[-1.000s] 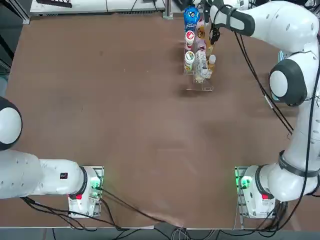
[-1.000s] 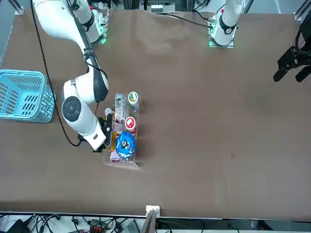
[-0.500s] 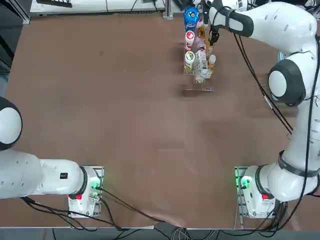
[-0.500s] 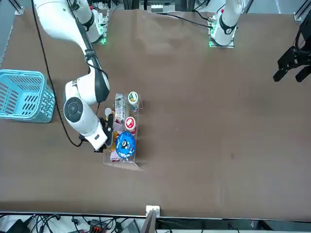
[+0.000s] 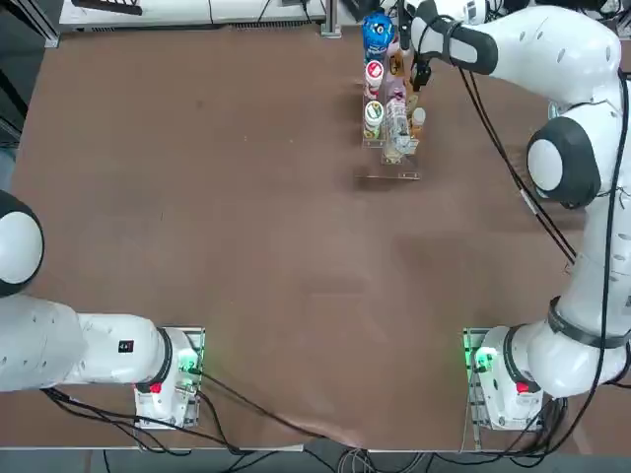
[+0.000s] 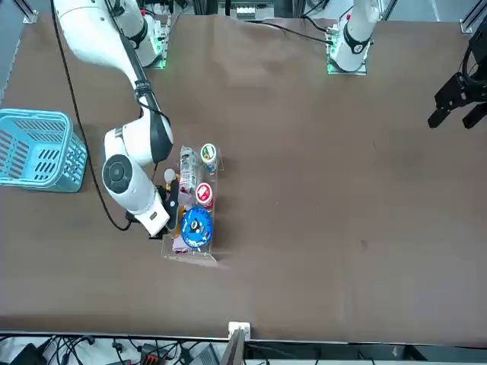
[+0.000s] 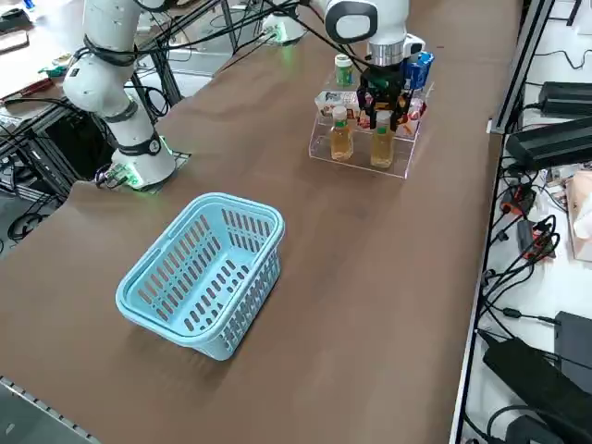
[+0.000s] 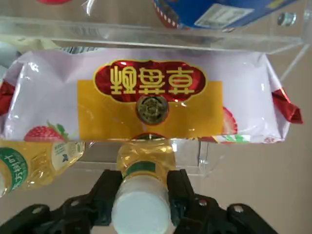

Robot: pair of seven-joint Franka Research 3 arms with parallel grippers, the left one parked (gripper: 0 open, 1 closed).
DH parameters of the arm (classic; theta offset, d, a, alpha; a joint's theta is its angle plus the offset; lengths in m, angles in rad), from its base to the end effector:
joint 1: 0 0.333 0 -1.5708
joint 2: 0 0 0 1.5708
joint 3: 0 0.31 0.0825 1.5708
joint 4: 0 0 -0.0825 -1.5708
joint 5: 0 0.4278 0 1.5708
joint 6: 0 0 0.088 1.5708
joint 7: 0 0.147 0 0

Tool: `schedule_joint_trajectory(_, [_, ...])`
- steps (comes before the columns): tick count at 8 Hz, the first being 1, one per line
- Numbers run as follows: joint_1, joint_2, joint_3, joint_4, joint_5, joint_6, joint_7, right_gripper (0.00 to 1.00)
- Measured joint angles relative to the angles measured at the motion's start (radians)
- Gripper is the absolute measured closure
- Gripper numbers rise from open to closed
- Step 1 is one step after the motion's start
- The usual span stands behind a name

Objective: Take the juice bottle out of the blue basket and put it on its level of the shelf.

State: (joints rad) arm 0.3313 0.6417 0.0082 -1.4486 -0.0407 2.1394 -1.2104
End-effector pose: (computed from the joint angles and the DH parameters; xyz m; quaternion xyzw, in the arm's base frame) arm 0.7171 0.2491 0.2487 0.7074 0.7063 0.0160 0.0239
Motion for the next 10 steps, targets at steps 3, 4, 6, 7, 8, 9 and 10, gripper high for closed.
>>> schedule_joint_trajectory(3, [0.000, -0.003, -0.002, 0.010, 0.000, 0.002, 0.000, 0.00])
schedule_joint_trajectory(4, [0.000, -0.006, -0.005, 0.015, 0.000, 0.001, 0.000, 0.00])
schedule_joint_trajectory(6, [-0.008, -0.015, -0.015, 0.027, 0.002, -0.020, 0.000, 0.00])
schedule_joint_trajectory(7, [-0.016, -0.026, -0.021, 0.037, 0.017, -0.057, 0.001, 0.00])
schedule_joint_trajectory(8, [-0.028, -0.040, -0.027, 0.066, 0.046, -0.115, 0.001, 0.00])
schedule_joint_trajectory(9, [-0.048, -0.056, -0.029, 0.105, 0.083, -0.184, 0.001, 0.00])
schedule_joint_trajectory(10, [-0.069, -0.068, -0.030, 0.141, 0.116, -0.242, 0.001, 0.00])
